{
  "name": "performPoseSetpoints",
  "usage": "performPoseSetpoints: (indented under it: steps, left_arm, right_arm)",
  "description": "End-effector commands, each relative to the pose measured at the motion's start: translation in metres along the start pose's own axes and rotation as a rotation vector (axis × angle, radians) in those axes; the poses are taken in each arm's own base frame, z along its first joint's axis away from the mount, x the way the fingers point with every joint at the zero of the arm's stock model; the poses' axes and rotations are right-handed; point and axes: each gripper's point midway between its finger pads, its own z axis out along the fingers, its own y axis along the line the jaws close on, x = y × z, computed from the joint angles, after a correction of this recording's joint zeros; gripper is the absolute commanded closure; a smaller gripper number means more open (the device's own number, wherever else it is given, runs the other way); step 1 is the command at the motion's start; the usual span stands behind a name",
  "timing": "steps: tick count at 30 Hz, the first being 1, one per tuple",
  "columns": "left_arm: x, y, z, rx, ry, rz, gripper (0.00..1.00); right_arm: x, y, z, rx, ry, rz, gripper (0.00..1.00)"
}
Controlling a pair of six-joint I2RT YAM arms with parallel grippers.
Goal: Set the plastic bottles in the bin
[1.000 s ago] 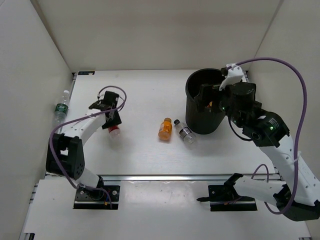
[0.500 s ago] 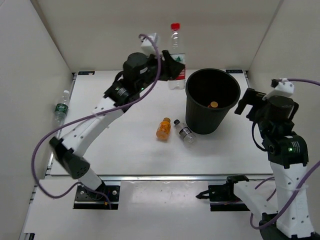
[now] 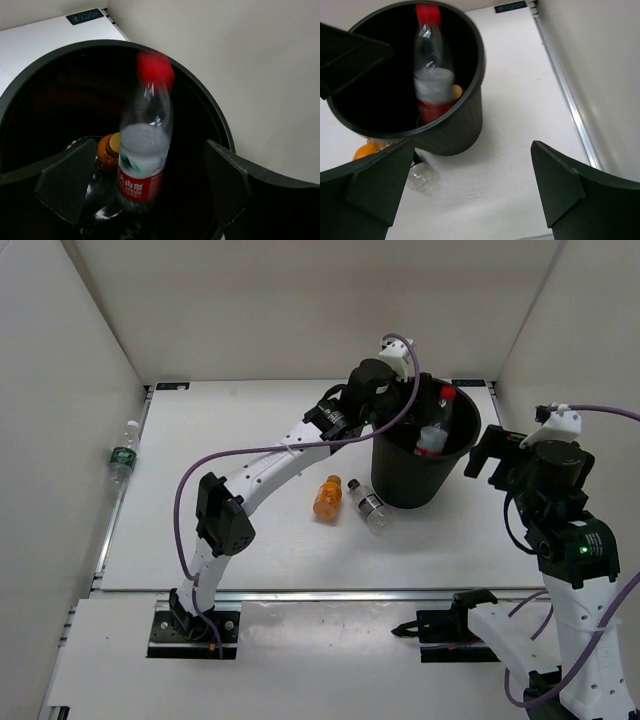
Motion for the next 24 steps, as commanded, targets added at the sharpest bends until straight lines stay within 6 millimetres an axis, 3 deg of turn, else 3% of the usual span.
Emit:
performPoseSetpoints:
  steps: [1, 3, 4, 6, 7, 9, 11, 12, 13, 14, 15, 16, 17, 19, 20, 24]
  left_arm:
    - [-0.085, -0.045, -0.065, 0.06, -0.171, 0.069, 0.02]
    - [-0.108, -0.058, -0.088, 0.079, -0.199, 0.074, 0.01]
    - [-0.107, -0.054, -0.09, 0.067, -0.192, 0.075, 0.01]
    - [-0.115, -0.052, -0.112, 0.039, -0.202, 0.089, 0.02]
    - [-0.112, -0.048, -0.118, 0.016, -0.191, 0.098, 0.01]
    - [-0.108, -0.019, -0.144, -0.108, -0.18, 0.134, 0.01]
    - [-0.09, 0.033, -0.165, -0.277, -0.142, 0.088, 0.01]
    - [-0.081, 0.063, -0.183, -0.349, -0.123, 0.054, 0.01]
    - [-0.058, 0.086, -0.199, -0.385, -0.063, 0.003, 0.01]
    - [-0.052, 0.116, -0.214, -0.45, -0.049, -0.03, 0.01]
    - [-0.03, 0.146, -0.236, -0.529, -0.023, -0.079, 0.02]
    - [-0.004, 0.162, -0.258, -0.59, -0.004, -0.104, 0.01]
    - [0.001, 0.176, -0.272, -0.625, -0.016, -0.124, 0.01]
    - [0.043, 0.199, -0.31, -0.697, 0.023, -0.195, 0.01]
    - [0.064, 0.203, -0.324, -0.712, 0.06, -0.206, 0.01]
    - [0.11, 0.229, -0.382, -0.887, 0.13, -0.245, 0.01]
  right_arm:
    - [0.003, 0.016, 0.004, -0.062, 0.01, 0.009, 0.01]
    - [0.005, 0.035, 0.009, -0.145, 0.031, -0.025, 0.01]
    - [0.009, 0.047, 0.007, -0.213, 0.047, -0.048, 0.0]
    - [0.012, 0.074, 0.008, -0.324, 0.079, -0.063, 0.01]
    - [0.014, 0.093, 0.001, -0.412, 0.089, -0.084, 0.01]
    - [0.022, 0.12, 0.001, -0.467, 0.121, -0.125, 0.01]
    - [0.037, 0.153, -0.016, -0.521, 0.121, -0.223, 0.01]
    - [0.05, 0.181, -0.033, -0.606, 0.137, -0.291, 0.01]
    - [0.058, 0.19, -0.033, -0.601, 0.136, -0.345, 0.01]
    - [0.064, 0.204, -0.044, -0.633, 0.123, -0.384, 0.01]
    - [0.077, 0.218, -0.045, -0.654, 0.153, -0.428, 0.0]
    - [0.094, 0.231, -0.041, -0.677, 0.206, -0.464, 0.01]
    - [0.103, 0.235, -0.034, -0.697, 0.261, -0.448, 0.01]
    - [0.14, 0.241, -0.009, -0.681, 0.365, -0.459, 0.02]
    - [0.147, 0.237, 0.001, -0.645, 0.378, -0.46, 0.02]
    - [0.181, 0.213, 0.036, -0.526, 0.376, -0.484, 0.02]
